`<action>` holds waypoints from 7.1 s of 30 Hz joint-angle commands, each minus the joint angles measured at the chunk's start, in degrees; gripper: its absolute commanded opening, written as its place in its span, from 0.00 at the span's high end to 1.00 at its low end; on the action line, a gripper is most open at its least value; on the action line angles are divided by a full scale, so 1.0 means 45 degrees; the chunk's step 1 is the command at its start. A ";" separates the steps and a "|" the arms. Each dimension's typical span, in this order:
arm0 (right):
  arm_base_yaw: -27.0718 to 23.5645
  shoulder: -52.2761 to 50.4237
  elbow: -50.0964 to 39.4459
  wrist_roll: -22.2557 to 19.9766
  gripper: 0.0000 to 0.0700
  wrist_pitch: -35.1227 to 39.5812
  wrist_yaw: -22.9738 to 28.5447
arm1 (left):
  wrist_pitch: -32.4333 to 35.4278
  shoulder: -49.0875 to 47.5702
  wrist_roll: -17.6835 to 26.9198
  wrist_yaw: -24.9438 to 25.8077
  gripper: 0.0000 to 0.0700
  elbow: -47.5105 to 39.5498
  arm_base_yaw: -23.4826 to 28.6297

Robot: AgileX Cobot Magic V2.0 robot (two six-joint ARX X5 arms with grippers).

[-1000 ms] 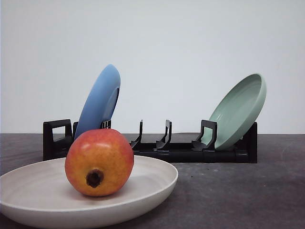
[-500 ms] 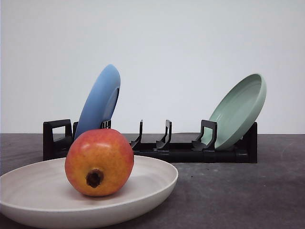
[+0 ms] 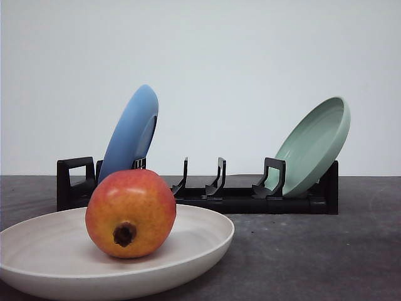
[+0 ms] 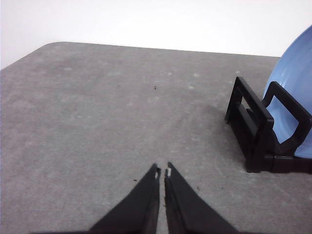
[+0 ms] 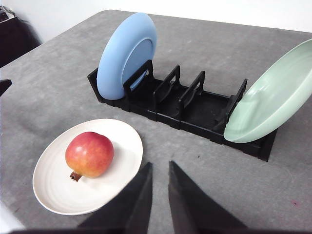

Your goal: Place pomegranate in white plate

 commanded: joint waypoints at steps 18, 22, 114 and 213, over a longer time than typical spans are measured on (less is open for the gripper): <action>0.0078 0.0039 0.0068 0.0073 0.92 0.0141 0.0015 | -0.0053 -0.0019 -0.0102 -0.0058 1.00 -0.0124 0.0010; 0.0078 0.0039 0.0068 0.0073 0.92 0.0141 0.0015 | -0.0053 -0.0019 -0.0102 -0.0058 1.00 -0.0124 0.0010; -0.9088 -0.4877 -0.8947 -0.3170 0.92 0.6802 0.0345 | -0.0046 -0.0019 -0.0104 -0.0146 1.00 -0.0121 0.0010; -0.9083 -0.4877 -0.8947 -0.3170 0.92 0.6805 0.0345 | -0.0044 -0.0019 -0.0102 -0.0146 1.00 -0.0121 0.0010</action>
